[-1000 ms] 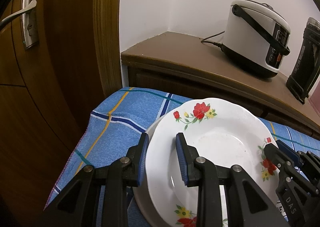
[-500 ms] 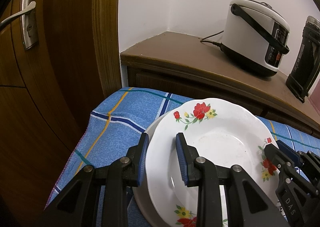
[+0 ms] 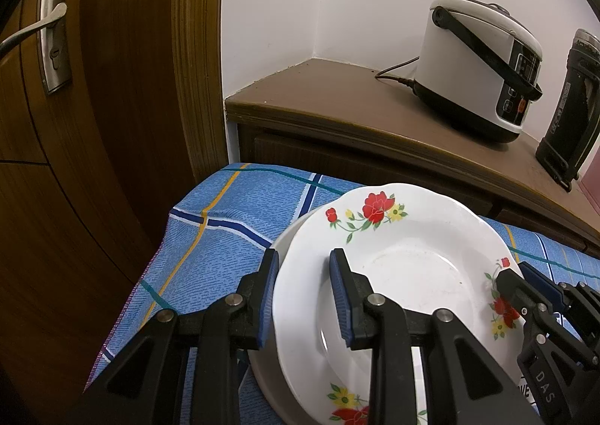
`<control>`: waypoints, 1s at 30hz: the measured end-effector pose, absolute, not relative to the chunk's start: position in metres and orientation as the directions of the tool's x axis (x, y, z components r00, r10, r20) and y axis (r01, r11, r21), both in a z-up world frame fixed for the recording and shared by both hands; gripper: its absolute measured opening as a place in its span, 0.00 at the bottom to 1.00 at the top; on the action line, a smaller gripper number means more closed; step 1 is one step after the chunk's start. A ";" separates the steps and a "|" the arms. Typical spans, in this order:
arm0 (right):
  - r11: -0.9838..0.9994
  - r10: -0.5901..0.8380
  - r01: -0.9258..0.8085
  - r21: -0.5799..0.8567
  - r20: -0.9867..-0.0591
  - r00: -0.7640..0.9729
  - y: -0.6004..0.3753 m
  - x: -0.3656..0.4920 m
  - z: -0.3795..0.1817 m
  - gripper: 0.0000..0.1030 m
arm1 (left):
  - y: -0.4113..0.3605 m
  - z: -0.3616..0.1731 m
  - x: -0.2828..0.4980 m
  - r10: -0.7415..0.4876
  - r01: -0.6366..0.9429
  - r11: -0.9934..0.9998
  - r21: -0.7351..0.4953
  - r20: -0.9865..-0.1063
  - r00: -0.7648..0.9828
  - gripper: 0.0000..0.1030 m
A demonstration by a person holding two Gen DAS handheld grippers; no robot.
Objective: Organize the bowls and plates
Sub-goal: 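Open both grippers and pull them away from the plate stack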
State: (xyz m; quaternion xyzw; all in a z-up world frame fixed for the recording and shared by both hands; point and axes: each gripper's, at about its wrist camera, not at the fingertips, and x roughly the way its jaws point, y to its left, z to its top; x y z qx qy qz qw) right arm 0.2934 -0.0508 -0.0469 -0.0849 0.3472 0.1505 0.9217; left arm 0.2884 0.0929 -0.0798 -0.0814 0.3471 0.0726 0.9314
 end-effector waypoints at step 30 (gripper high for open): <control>0.914 0.240 -0.378 -0.148 -0.553 0.798 -0.041 0.266 -0.035 0.21 | 0.085 -0.078 0.285 0.097 -0.189 0.979 -0.075 -0.643 0.760 0.66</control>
